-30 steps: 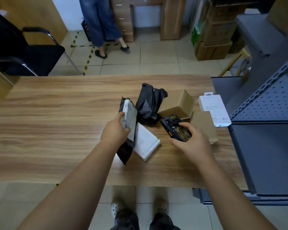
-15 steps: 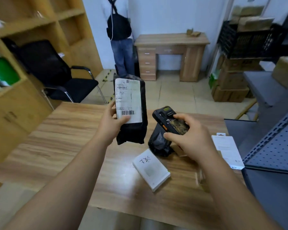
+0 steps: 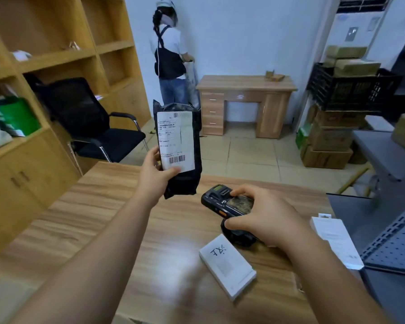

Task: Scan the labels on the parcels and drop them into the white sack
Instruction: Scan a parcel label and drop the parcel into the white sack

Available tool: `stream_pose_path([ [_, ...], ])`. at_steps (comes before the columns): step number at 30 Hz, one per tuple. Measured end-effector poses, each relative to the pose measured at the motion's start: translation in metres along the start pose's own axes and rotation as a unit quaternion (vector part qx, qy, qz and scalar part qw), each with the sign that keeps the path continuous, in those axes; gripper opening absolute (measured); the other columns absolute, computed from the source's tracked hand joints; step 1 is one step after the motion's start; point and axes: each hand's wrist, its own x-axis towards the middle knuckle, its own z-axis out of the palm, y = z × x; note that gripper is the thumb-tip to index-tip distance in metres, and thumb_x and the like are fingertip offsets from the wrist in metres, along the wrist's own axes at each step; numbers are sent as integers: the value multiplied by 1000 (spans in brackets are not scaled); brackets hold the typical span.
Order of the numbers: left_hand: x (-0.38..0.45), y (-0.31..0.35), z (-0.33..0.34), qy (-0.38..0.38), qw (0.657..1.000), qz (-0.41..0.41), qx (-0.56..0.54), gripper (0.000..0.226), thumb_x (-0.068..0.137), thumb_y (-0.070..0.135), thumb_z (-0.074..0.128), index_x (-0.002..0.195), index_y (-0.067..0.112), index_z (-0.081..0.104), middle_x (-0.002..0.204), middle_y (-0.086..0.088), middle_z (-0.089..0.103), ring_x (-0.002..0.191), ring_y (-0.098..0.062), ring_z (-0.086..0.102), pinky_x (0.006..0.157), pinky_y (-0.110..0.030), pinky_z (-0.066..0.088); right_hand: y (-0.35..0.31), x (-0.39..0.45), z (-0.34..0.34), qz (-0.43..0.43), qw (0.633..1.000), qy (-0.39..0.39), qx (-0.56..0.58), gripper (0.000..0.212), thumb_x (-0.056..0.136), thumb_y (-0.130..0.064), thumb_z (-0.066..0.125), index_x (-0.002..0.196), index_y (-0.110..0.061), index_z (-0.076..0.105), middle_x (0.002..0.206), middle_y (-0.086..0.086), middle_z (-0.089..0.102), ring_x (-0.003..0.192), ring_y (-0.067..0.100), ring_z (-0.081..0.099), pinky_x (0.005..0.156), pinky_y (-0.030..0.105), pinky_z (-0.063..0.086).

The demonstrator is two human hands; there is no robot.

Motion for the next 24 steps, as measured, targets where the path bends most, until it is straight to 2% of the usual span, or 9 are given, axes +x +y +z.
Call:
stream_pose_path([
  [2,8,-2,-10,-1,1000,2,2,66,82,-7,70,135,23,45,109,15,63,87,7,65,63,-11,52,-14,1,4,1,1000,7,-16,60,60,-47,81,115,-51,57,93,-20,63,75,-3,59,56,21,44],
  [5,22,-3,-31,-9,1000,3,10,66,83,-5,70,136,25,45,110,15,63,94,1,64,62,-11,52,-38,7,13,0,999,28,-23,61,60,-46,81,117,-49,58,94,-21,61,80,-4,57,60,21,47],
  [9,41,0,-71,-9,1000,5,16,65,85,-2,67,139,27,44,108,15,63,97,-1,63,70,-18,53,-72,18,33,-3,999,46,-24,60,60,-47,80,115,-50,57,91,-22,59,79,1,59,71,33,56],
  [13,61,5,-110,-1,1000,14,27,51,89,17,68,132,33,46,107,16,60,98,0,58,74,-24,50,-103,30,55,-12,994,108,14,58,65,-44,83,117,-46,58,98,-21,59,81,0,58,68,28,51],
  [16,78,6,-123,-52,997,5,53,33,89,33,70,117,32,53,104,16,64,95,-5,62,76,-30,53,-114,33,71,-8,984,162,68,62,63,-43,85,119,-45,59,106,-18,60,91,1,59,76,30,53],
  [18,87,4,-118,-109,991,-12,71,25,92,34,67,114,27,58,105,10,68,93,-9,65,79,-35,55,-113,30,80,8,977,195,83,60,64,-42,86,117,-47,58,104,-21,58,91,-2,57,76,29,52],
  [22,80,-10,-81,-182,980,-29,76,24,97,33,58,116,22,49,106,7,62,89,-6,59,67,-27,45,-93,6,87,71,962,248,92,59,66,-36,85,117,-47,57,108,-19,58,90,-4,57,65,15,47],
  [24,64,-16,-56,-210,975,-21,74,23,96,35,58,113,22,50,104,8,62,91,-9,59,67,-28,44,-76,-14,87,112,951,273,89,60,66,-37,86,117,-48,57,110,-18,59,95,0,58,74,20,48],
])
